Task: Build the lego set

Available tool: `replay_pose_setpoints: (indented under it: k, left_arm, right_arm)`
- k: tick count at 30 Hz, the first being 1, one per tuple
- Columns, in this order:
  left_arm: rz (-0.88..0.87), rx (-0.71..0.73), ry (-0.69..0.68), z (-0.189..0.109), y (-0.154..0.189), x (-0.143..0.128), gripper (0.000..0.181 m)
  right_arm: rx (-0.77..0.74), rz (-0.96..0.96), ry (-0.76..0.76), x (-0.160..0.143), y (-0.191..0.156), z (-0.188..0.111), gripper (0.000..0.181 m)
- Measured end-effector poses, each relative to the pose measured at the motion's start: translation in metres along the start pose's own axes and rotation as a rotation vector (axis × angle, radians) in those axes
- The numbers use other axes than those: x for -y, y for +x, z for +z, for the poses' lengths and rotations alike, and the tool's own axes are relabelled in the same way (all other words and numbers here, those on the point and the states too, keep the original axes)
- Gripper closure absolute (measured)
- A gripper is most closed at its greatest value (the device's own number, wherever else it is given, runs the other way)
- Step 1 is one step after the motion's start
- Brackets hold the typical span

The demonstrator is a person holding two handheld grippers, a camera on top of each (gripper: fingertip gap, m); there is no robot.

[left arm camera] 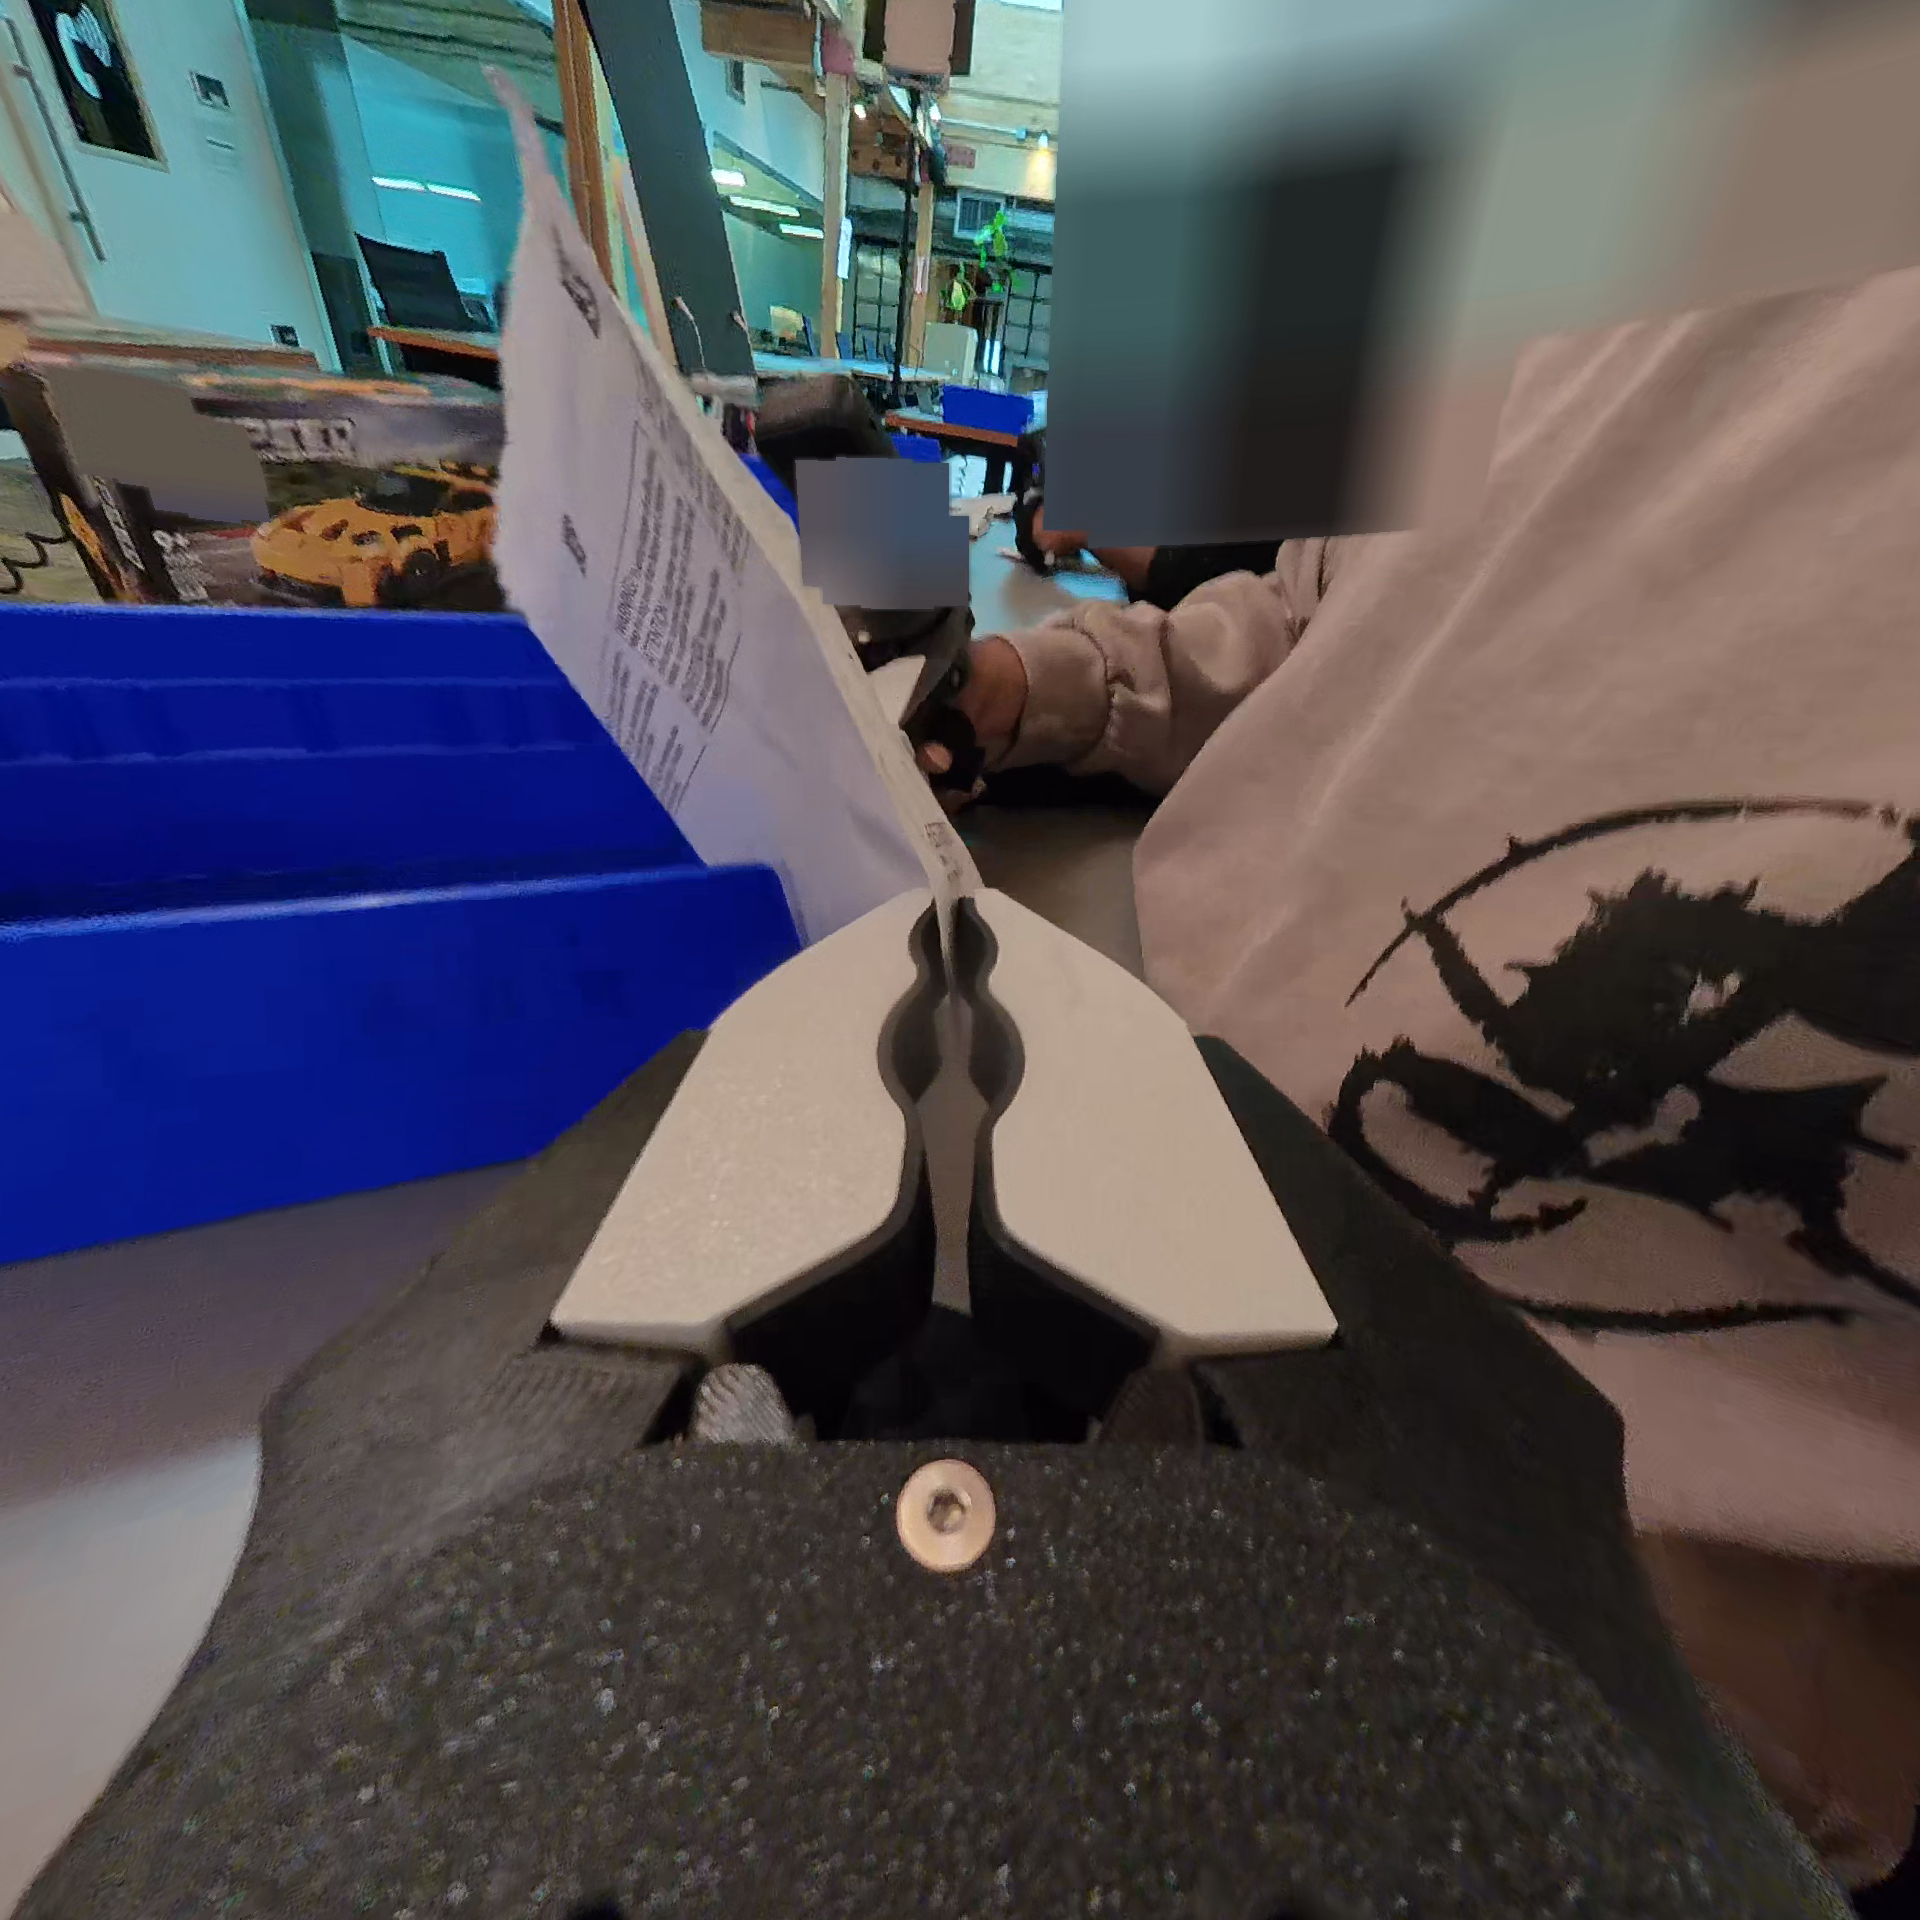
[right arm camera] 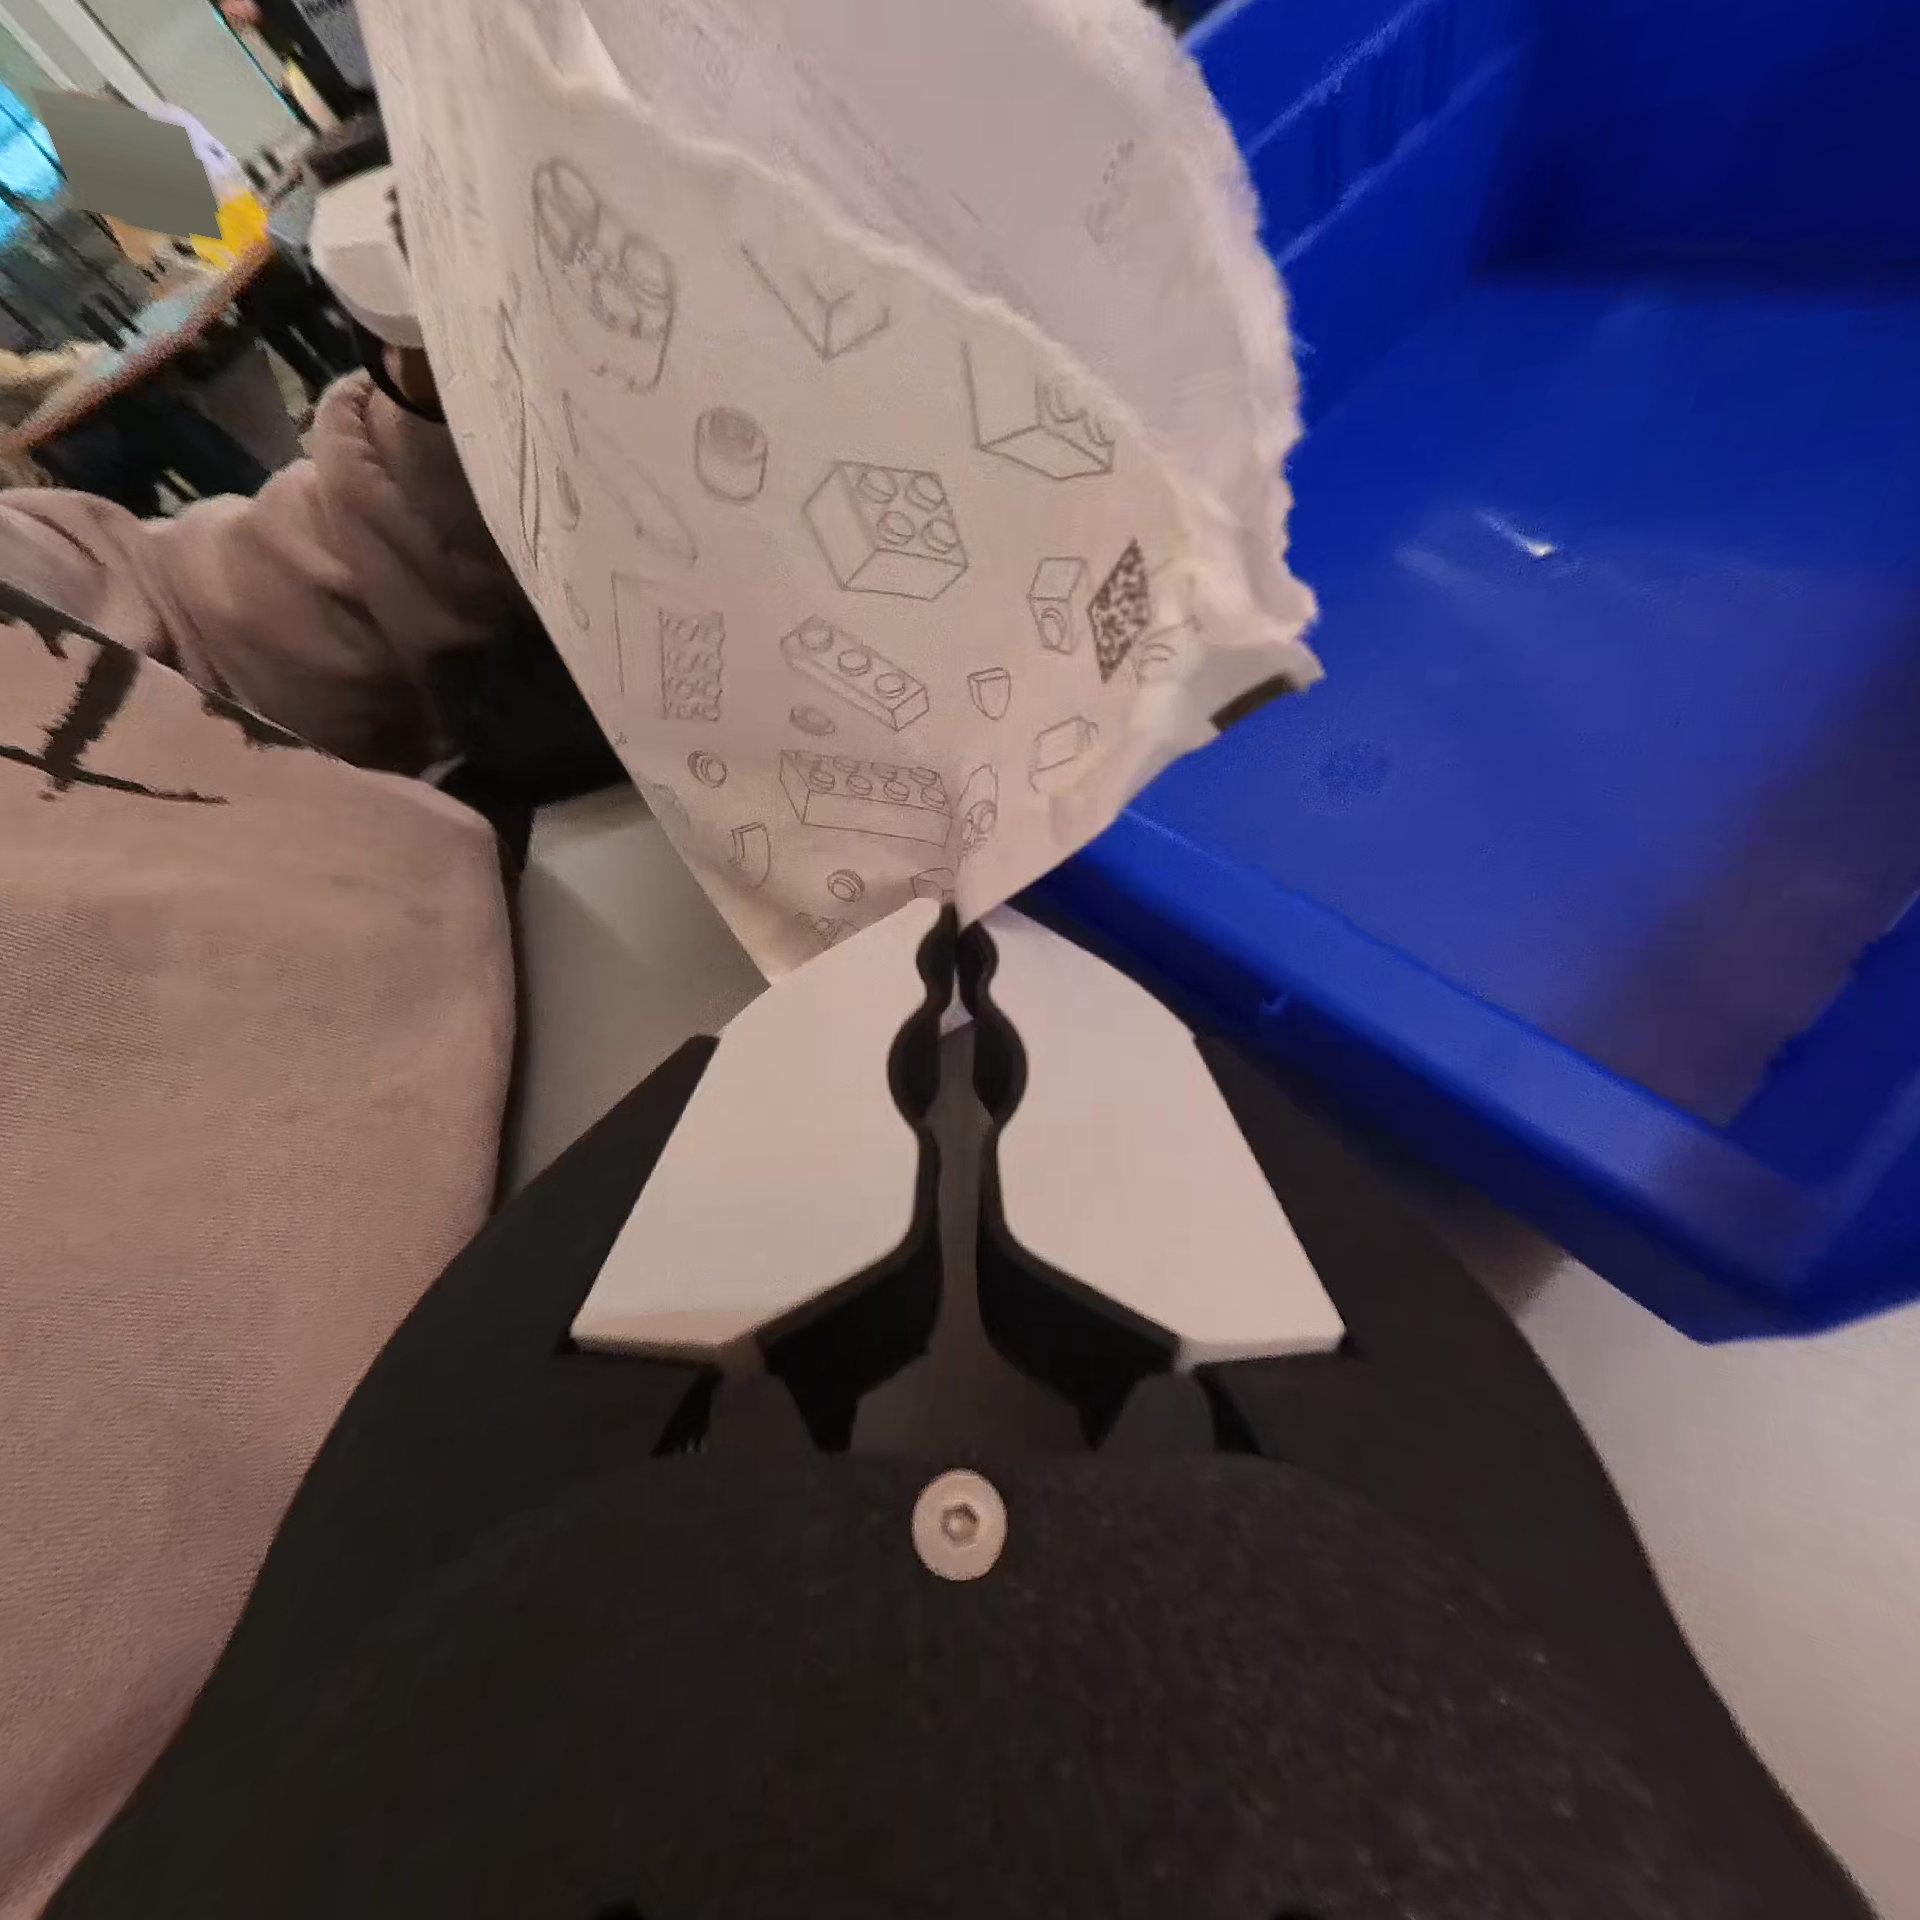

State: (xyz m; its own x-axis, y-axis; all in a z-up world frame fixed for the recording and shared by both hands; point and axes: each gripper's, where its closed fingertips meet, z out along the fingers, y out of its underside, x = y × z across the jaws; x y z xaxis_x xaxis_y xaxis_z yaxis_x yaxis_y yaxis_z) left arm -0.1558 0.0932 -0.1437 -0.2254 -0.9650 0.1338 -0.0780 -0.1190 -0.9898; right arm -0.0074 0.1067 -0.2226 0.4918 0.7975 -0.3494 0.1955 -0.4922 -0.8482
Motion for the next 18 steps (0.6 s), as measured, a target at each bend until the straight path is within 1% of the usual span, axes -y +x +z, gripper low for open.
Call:
replay_pose_setpoints:
  k: [3, 6, 8, 14, 18]
  left_arm:
    - [-0.077, 0.066, 0.054, -0.003, -0.016, 0.029, 0.18]
    - [-0.221, 0.191, 0.025, -0.005, -0.05, 0.046, 0.18]
    - [-0.337, 0.194, 0.041, -0.007, -0.066, 0.061, 0.18]
    - [-0.523, 0.298, -0.094, -0.012, -0.116, 0.077, 0.18]
    - [-0.583, 0.359, -0.224, -0.014, -0.142, 0.082, 0.181]
  right_arm:
    - [0.055, 0.057, 0.014, 0.012, -0.011, -0.005, 0.181]
    - [0.095, 0.148, 0.009, 0.022, -0.017, -0.007, 0.181]
    - [0.144, 0.254, 0.02, 0.031, -0.02, -0.006, 0.181]
    - [0.322, 0.591, 0.1, 0.049, -0.021, 0.008, 0.181]
    - [0.404, 0.74, 0.177, 0.057, -0.023, 0.022, 0.181]
